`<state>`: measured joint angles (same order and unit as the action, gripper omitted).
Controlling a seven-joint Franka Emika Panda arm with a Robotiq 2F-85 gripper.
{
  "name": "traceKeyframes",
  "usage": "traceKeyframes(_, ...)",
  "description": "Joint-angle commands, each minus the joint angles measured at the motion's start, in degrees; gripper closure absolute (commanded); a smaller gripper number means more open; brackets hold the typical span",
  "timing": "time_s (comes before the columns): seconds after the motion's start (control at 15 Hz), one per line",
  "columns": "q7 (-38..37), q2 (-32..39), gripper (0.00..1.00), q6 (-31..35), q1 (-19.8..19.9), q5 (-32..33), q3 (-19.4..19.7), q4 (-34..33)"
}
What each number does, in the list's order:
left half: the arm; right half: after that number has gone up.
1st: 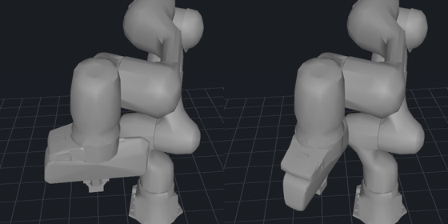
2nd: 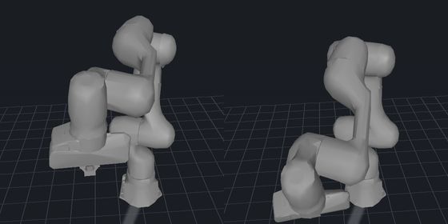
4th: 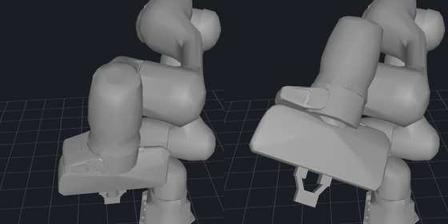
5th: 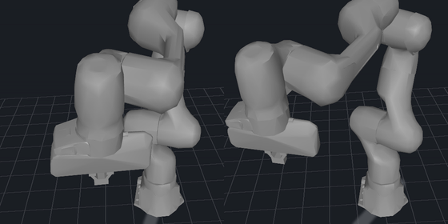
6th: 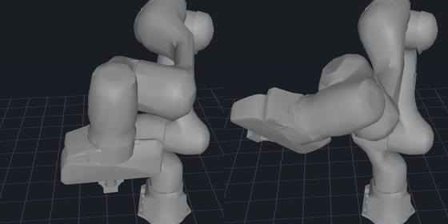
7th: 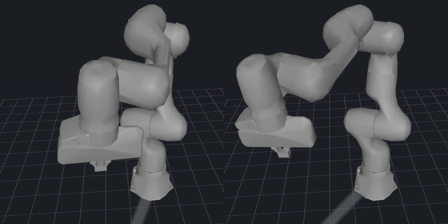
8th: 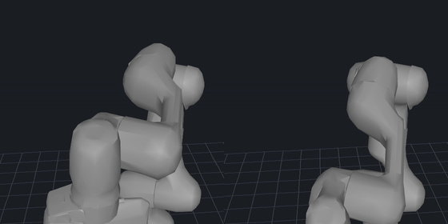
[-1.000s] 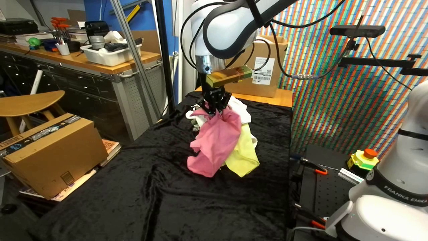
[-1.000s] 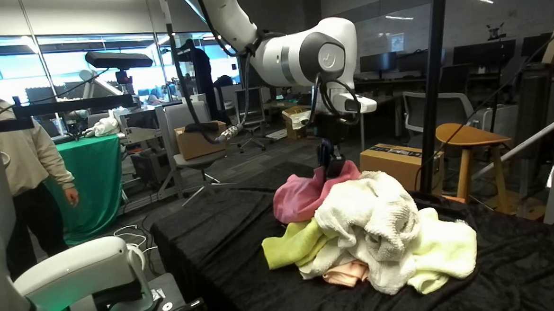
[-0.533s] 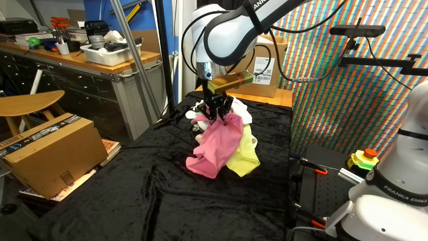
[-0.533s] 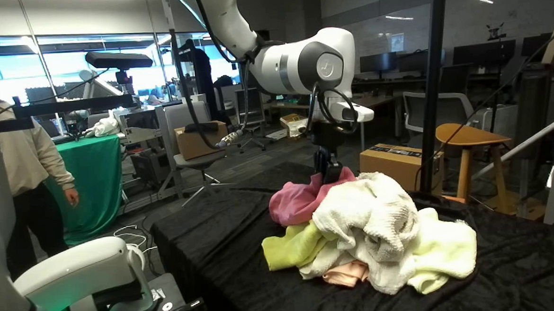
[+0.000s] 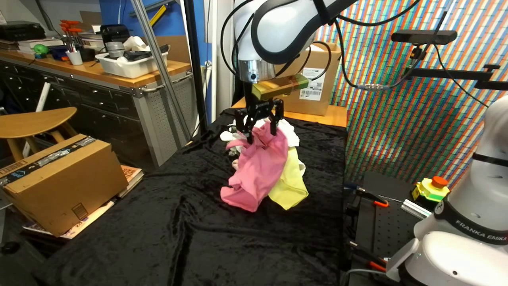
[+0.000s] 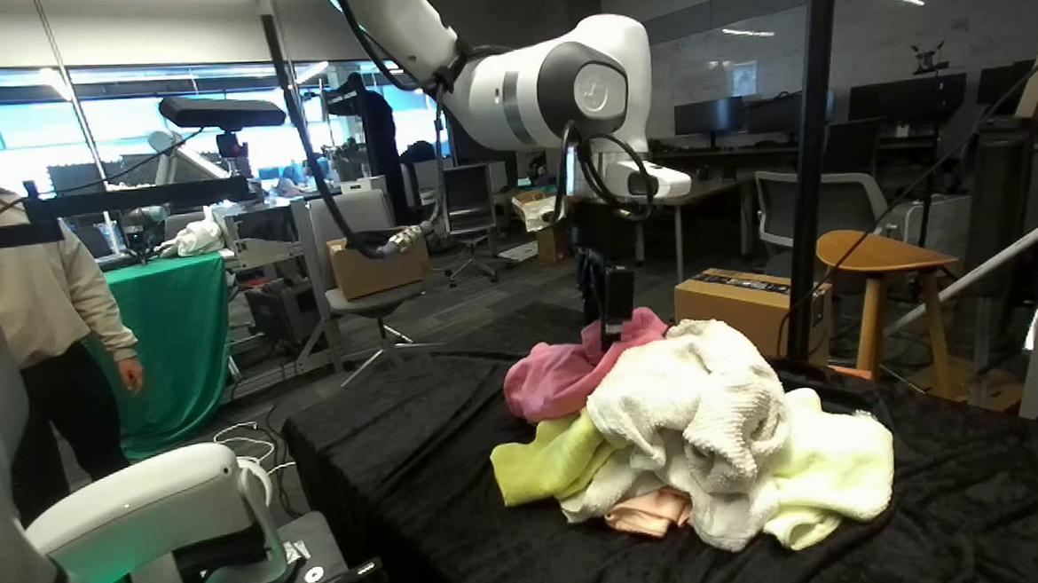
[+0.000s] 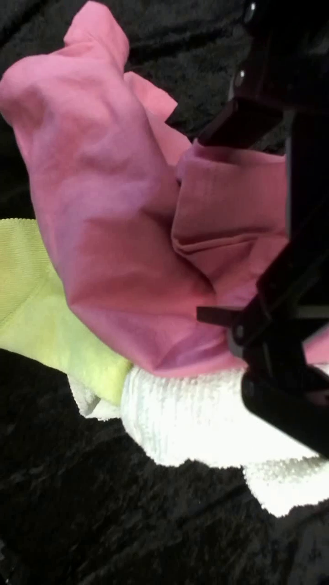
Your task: Pick up the clothes and toy from the table and stack them on each other.
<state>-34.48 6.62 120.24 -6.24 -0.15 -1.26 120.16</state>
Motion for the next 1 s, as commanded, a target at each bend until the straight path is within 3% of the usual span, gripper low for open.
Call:
traceKeyframes(0.0, 1.63, -10.00, 0.00, -2.14, 0.11, 0.28, -1.12, 4.94)
traceKeyframes(0.6, 22.28, -34.41, 0.00, -15.81, -1.43, -6.99, -4.48, 13.25)
traceKeyframes(0.93, 29.05, -45.70, 0.00, -18.11, -2.68, -7.29, -5.04, 18.88)
